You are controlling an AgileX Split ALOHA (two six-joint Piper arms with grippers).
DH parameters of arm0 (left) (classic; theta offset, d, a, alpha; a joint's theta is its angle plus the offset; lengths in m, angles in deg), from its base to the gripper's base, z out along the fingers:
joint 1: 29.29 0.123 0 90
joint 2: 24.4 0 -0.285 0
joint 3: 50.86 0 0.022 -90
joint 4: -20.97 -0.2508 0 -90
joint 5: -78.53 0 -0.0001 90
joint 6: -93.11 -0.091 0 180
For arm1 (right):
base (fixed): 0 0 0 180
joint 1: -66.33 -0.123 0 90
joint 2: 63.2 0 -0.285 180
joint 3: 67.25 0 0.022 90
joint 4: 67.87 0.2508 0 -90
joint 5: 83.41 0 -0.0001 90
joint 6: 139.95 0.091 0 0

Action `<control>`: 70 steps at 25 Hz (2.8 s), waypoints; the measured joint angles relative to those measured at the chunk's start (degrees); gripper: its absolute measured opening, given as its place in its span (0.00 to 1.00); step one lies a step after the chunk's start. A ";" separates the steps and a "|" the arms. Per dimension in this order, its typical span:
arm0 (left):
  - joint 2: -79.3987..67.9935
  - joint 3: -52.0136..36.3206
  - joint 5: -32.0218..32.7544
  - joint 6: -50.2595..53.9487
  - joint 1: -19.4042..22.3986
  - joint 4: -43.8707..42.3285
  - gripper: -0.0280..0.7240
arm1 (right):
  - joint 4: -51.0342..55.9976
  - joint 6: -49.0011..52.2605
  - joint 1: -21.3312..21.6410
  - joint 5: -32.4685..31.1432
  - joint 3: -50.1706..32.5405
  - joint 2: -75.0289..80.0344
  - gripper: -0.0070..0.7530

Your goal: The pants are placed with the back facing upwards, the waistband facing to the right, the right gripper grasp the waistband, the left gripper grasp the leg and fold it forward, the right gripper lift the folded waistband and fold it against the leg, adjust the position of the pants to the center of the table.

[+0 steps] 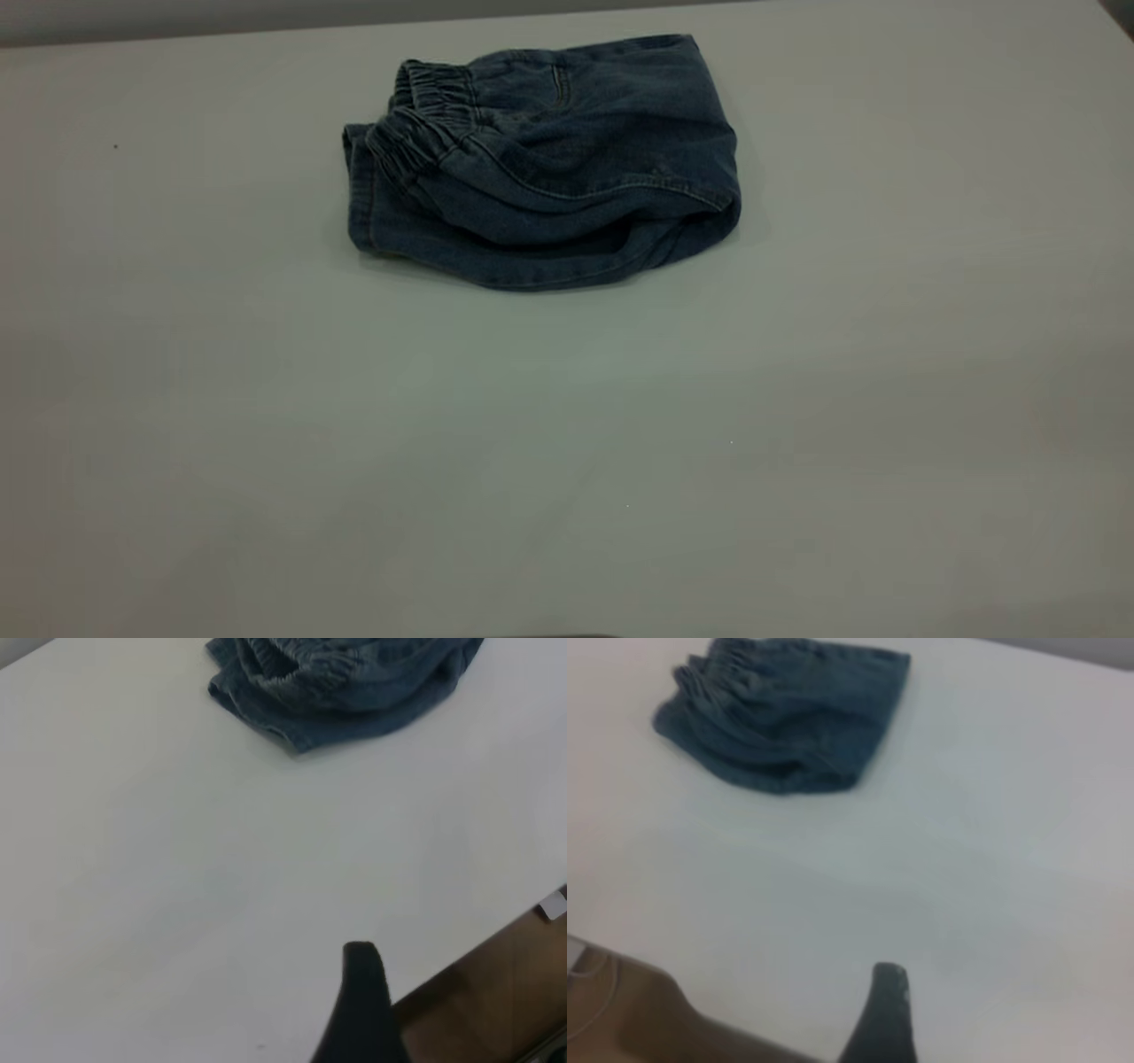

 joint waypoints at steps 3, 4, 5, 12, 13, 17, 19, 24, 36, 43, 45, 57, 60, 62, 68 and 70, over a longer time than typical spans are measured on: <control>3.16 -3.13 0.00 0.00 0.00 0.77 0.72 | -0.55 0.59 0.00 0.80 -4.84 -3.17 0.78; 3.87 -4.36 0.00 0.00 0.00 1.12 0.72 | -0.81 0.70 0.00 1.51 -6.52 -3.84 0.78; 4.65 -5.59 0.00 0.00 0.00 1.70 0.72 | -1.10 0.74 0.00 2.28 -7.89 -4.55 0.78; 7.37 -13.20 0.00 0.05 -0.02 2.98 0.72 | -3.33 0.92 0.00 6.19 -14.12 -5.68 0.78; 7.37 -13.98 0.00 0.05 -0.02 3.63 0.72 | -3.33 1.09 0.00 6.38 -14.37 -5.68 0.78; 7.37 -17.05 0.00 -0.91 -0.02 7.37 0.72 | -3.33 1.30 0.00 6.99 -14.54 -5.74 0.78; 7.37 -18.30 0.00 -2.67 -0.02 9.22 0.72 | -3.33 1.30 0.00 6.99 -14.67 -5.74 0.78; 7.37 -18.79 -0.18 -5.82 -0.02 11.09 0.72 | -3.33 1.34 0.00 6.99 -14.74 -5.79 0.78; 7.37 -18.79 -1.76 -5.95 -0.02 11.04 0.72 | -3.33 1.64 0.00 6.99 -14.79 -5.85 0.78; 7.37 -19.86 -2.55 -5.83 -0.02 10.99 0.72 | -3.33 1.64 0.00 6.99 -14.81 -5.89 0.78; 7.37 -20.98 -2.67 -5.77 -0.02 10.80 0.72 | -3.33 1.64 0.00 6.99 -14.81 -5.96 0.78; 7.37 -21.23 -2.98 -4.08 -0.02 9.39 0.72 | -3.23 1.69 0.00 6.99 -14.81 -5.96 0.78; 7.37 -21.23 -2.98 -4.08 -0.02 9.39 0.72 | -3.23 1.69 0.00 6.99 -14.81 -5.96 0.78; 7.37 -21.23 -3.02 -4.08 -0.02 9.39 0.72 | -3.22 1.69 0.00 6.99 -14.81 -5.96 0.78; 7.37 -21.23 -3.02 -4.24 9.45 9.66 0.72 | -3.22 1.69 0.00 6.99 -14.81 -5.96 0.78; 7.37 -21.23 -3.02 -4.24 17.74 9.66 0.72 | -3.22 1.69 0.00 6.99 -14.81 -5.96 0.78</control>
